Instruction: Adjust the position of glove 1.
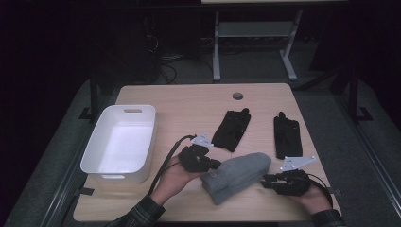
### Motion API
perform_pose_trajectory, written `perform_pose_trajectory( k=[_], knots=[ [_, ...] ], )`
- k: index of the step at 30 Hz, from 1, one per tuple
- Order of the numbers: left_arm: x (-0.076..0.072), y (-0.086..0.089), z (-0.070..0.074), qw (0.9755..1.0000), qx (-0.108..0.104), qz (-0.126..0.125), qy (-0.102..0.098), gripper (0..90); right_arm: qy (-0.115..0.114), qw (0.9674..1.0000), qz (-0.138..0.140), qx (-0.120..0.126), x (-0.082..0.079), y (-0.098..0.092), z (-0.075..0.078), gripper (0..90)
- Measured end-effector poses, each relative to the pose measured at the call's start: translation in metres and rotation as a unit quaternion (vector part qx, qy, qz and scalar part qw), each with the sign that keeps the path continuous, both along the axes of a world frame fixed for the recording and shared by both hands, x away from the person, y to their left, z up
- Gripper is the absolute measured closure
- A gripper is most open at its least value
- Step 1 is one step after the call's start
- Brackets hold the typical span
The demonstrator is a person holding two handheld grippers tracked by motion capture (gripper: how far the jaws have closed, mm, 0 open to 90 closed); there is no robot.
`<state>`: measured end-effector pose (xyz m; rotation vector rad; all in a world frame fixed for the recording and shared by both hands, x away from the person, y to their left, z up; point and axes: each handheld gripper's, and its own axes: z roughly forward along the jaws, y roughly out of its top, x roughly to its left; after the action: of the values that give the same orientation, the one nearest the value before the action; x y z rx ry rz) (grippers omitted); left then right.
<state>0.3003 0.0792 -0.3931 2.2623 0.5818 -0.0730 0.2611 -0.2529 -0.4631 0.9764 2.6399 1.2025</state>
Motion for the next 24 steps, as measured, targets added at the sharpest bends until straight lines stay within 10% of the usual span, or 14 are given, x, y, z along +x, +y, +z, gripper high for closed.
perform_pose_trajectory(
  k=[17, 24],
  knots=[
    [-0.020, -0.019, -0.030, 0.9992, 0.006, -0.036, 0.018, 89.2, -0.035, 0.9968, -0.071, -0.017, 0.006, -0.023, -0.001, 37.5],
    [-0.011, -0.018, -0.015, 0.9992, -0.001, -0.040, 0.002, 60.6, -0.035, 0.9938, -0.102, -0.028, 0.009, -0.035, -0.005, 21.7]
  ],
)
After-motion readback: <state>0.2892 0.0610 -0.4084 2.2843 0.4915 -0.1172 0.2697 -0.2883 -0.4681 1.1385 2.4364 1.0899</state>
